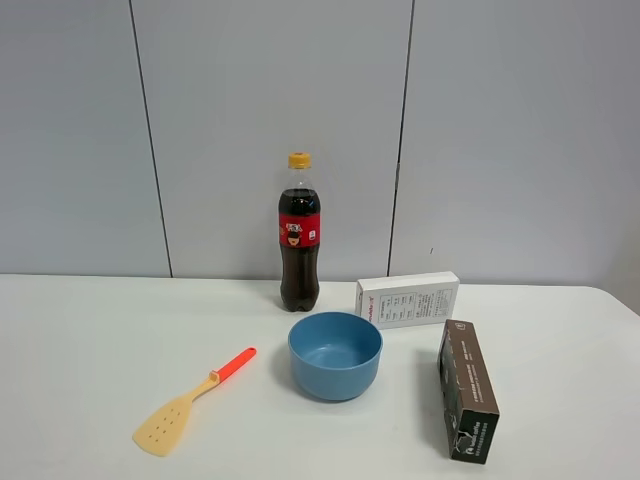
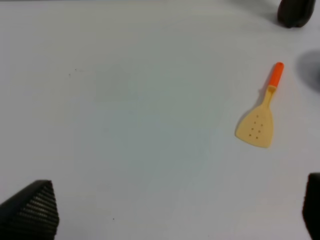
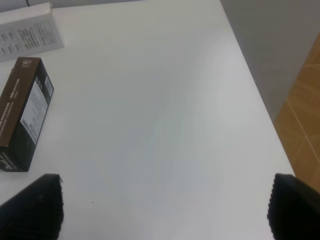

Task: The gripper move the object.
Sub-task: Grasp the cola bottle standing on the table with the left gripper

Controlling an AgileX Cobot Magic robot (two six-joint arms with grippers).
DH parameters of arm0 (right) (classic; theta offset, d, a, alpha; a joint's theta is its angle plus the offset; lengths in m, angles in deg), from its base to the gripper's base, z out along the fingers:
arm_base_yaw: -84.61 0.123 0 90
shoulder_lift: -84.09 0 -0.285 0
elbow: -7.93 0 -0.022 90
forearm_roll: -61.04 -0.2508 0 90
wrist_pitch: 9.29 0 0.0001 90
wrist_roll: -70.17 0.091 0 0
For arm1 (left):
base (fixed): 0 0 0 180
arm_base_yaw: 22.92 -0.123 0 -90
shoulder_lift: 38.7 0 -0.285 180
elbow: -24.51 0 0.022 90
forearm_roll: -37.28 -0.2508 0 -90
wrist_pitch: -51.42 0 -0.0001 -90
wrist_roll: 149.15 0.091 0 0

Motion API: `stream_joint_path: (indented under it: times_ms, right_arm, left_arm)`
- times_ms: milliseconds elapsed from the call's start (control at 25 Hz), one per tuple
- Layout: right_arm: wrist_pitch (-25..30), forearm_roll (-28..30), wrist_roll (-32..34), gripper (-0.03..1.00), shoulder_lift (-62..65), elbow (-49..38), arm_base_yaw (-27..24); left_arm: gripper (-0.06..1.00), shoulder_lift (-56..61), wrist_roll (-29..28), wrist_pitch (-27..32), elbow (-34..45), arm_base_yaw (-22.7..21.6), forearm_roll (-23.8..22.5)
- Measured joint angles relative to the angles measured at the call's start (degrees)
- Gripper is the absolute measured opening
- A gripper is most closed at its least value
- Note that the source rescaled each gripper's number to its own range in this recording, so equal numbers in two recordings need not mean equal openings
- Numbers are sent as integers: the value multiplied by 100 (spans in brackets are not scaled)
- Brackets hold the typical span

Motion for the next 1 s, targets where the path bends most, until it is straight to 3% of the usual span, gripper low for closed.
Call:
stream_joint_path:
  times_ms: [1000]
  right_arm:
    - [0,0,0,100,0,0,0]
  left_arm:
    - [100,0,0,0,0,0,0]
